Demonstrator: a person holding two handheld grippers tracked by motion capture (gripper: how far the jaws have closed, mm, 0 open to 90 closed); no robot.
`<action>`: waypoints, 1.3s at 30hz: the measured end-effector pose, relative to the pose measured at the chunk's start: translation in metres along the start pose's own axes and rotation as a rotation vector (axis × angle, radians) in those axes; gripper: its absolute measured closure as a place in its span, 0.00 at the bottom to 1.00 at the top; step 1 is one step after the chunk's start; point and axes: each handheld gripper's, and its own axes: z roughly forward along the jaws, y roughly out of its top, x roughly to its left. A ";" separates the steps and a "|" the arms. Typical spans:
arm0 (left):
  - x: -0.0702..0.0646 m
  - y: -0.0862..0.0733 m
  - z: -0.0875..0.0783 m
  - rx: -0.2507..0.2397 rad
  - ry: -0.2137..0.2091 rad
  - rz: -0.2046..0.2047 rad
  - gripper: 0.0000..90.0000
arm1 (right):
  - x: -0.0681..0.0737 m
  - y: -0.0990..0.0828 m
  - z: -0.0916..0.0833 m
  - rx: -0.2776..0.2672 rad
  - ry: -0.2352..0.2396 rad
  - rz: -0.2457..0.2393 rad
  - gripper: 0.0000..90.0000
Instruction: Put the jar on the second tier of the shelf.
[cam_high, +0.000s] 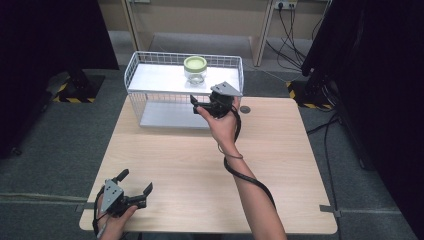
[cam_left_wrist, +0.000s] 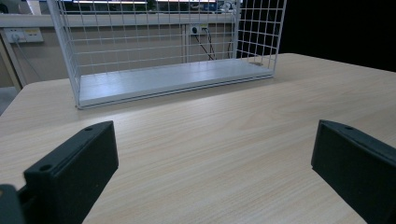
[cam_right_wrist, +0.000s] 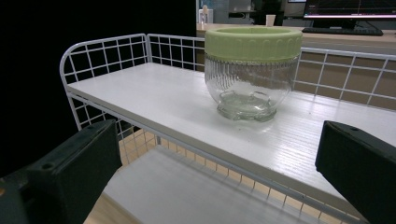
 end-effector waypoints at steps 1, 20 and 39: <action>0.000 0.000 0.000 0.000 0.000 0.000 0.00 | 0.001 -0.001 -0.001 0.000 0.002 0.000 0.01; -0.001 0.000 0.000 0.000 0.002 0.003 0.00 | 0.003 -0.021 -0.027 0.020 0.046 -0.013 0.01; -0.001 0.000 0.000 0.002 0.003 0.007 0.00 | -0.002 -0.046 -0.057 0.047 0.063 -0.031 0.01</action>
